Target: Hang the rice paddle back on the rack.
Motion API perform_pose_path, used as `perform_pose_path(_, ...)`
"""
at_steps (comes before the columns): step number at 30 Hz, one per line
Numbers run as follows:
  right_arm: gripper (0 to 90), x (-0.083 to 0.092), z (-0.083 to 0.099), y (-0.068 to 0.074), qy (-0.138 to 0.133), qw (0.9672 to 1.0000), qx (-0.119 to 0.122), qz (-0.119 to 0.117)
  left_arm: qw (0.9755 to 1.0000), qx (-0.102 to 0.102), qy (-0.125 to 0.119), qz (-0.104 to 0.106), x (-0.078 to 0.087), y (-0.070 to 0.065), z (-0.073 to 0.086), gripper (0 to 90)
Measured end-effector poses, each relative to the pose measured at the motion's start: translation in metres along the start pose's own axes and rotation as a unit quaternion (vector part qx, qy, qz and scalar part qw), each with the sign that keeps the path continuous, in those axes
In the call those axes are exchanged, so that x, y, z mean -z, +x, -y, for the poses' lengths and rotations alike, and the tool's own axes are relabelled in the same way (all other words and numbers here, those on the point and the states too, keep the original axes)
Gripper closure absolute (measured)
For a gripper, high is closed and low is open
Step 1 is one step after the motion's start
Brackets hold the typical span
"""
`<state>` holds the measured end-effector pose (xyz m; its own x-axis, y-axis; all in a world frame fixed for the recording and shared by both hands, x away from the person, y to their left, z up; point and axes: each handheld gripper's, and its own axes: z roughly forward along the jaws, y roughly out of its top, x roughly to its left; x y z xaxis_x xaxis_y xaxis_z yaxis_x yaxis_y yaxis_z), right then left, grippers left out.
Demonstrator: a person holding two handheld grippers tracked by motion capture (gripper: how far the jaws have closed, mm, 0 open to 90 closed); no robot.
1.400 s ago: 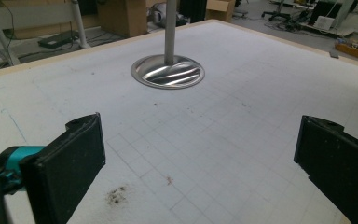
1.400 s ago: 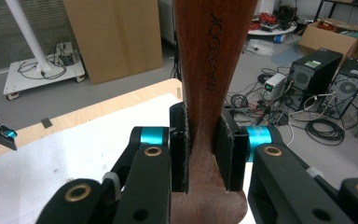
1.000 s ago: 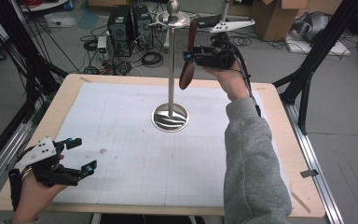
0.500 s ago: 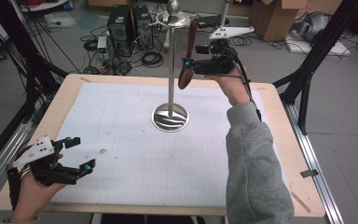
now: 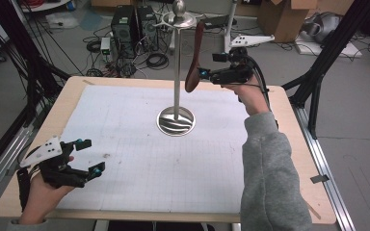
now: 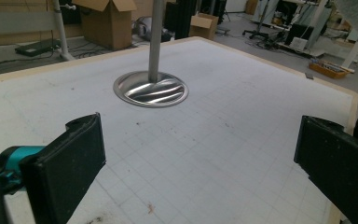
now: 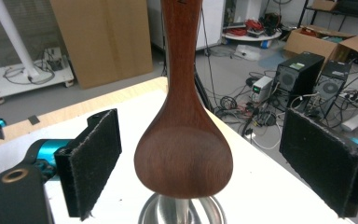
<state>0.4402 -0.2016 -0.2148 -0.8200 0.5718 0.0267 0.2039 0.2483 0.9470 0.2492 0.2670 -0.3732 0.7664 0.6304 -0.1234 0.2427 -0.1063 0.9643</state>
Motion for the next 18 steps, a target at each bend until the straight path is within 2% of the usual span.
perform_pose_path(4,11.3,0.005,0.006,-0.001,0.006,0.9999,-0.011,-0.01,1.0,0.001,0.004,0.001,-0.004,0.002,0.0,2.3)
perform_pose_path(7,11.3,0.006,0.01,0.002,0.024,0.9997,-0.001,-0.006,1.0,0.0,0.005,0.001,-0.006,0.004,-0.001,2.3)
perform_pose_path(12,11.3,0.012,0.014,0.006,0.021,0.9997,0.004,-0.01,1.0,0.002,0.006,-0.001,-0.009,0.009,-0.001,2.3)
perform_pose_path(18,11.3,0.015,0.024,0.006,0.024,0.9996,-0.003,-0.012,1.0,0.001,0.004,-0.002,-0.01,0.011,-0.003,2.3)
